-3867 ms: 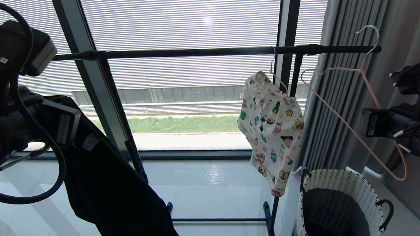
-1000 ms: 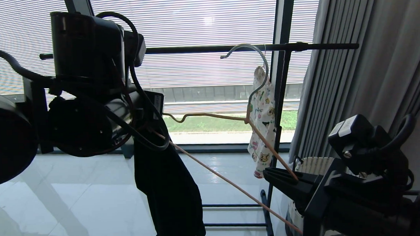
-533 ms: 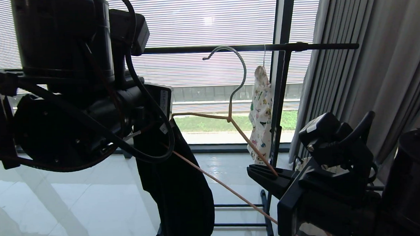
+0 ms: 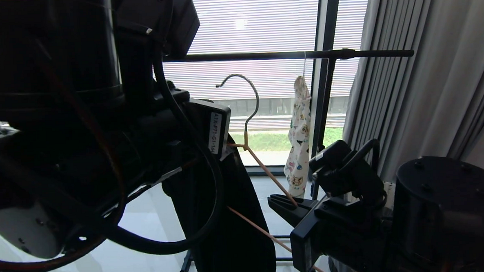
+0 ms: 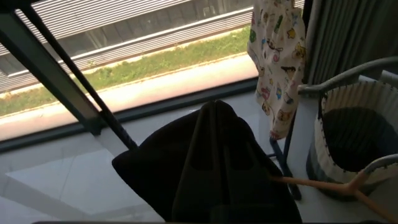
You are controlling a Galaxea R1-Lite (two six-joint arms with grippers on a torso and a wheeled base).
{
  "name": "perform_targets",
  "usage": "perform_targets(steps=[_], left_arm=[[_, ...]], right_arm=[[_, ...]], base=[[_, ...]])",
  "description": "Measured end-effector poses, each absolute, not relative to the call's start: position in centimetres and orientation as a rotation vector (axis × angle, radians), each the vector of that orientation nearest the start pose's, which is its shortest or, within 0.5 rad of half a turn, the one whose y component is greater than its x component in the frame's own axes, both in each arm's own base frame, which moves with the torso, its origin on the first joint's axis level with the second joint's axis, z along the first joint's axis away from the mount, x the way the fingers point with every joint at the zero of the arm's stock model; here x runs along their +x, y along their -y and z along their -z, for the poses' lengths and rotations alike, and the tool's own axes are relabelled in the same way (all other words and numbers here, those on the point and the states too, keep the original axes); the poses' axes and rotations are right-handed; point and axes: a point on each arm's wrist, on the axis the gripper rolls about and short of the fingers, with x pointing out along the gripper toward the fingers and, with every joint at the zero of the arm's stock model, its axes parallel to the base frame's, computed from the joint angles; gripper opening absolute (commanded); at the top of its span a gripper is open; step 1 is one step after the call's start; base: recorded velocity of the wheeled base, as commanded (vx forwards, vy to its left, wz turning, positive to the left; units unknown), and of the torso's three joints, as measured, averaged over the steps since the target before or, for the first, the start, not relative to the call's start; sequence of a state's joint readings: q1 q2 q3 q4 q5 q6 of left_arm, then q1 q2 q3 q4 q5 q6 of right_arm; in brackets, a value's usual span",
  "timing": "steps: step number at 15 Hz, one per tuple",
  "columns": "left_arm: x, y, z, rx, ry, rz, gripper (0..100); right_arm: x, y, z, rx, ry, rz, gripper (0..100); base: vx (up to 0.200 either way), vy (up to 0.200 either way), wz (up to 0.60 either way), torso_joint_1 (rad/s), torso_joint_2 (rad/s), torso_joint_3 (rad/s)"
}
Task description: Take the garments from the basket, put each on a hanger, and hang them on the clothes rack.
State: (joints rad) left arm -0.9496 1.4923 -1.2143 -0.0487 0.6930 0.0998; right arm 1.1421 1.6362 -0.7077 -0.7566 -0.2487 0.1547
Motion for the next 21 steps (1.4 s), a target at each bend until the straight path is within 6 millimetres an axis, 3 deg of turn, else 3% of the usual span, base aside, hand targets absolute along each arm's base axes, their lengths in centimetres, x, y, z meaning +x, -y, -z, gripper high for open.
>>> perform_targets(steps=[6, 11, 12, 18, 21], left_arm=[[14.5, 18.5, -30.1, 0.261, -0.14, 0.371, 0], [14.0, 18.3, -29.7, 0.324, -0.132, 0.41, 0], [14.0, 18.3, -29.7, 0.324, -0.132, 0.41, 100], [12.9, 16.5, -30.2, 0.376, -0.094, 0.409, 100], [11.9, 14.4, -28.5, 0.509, -0.103, 0.401, 100]], right_arm=[[13.4, -25.8, -18.3, 0.036, -0.222, -0.844, 0], [13.5, -26.0, -18.2, 0.05, -0.214, -0.839, 0], [13.5, -26.0, -18.2, 0.048, -0.212, -0.836, 0], [14.0, -25.9, -19.0, 0.053, -0.098, -0.743, 0], [13.8, -25.3, -18.6, 0.017, -0.067, -0.734, 0]], base=[[0.0, 0.0, 0.0, 0.0, 0.0, 0.0], [0.0, 0.0, 0.0, 0.0, 0.0, 0.0], [0.0, 0.0, 0.0, 0.0, 0.0, 0.0], [0.0, 0.0, 0.0, 0.0, 0.0, 0.0], [0.0, 0.0, 0.0, 0.0, 0.0, 0.0]])
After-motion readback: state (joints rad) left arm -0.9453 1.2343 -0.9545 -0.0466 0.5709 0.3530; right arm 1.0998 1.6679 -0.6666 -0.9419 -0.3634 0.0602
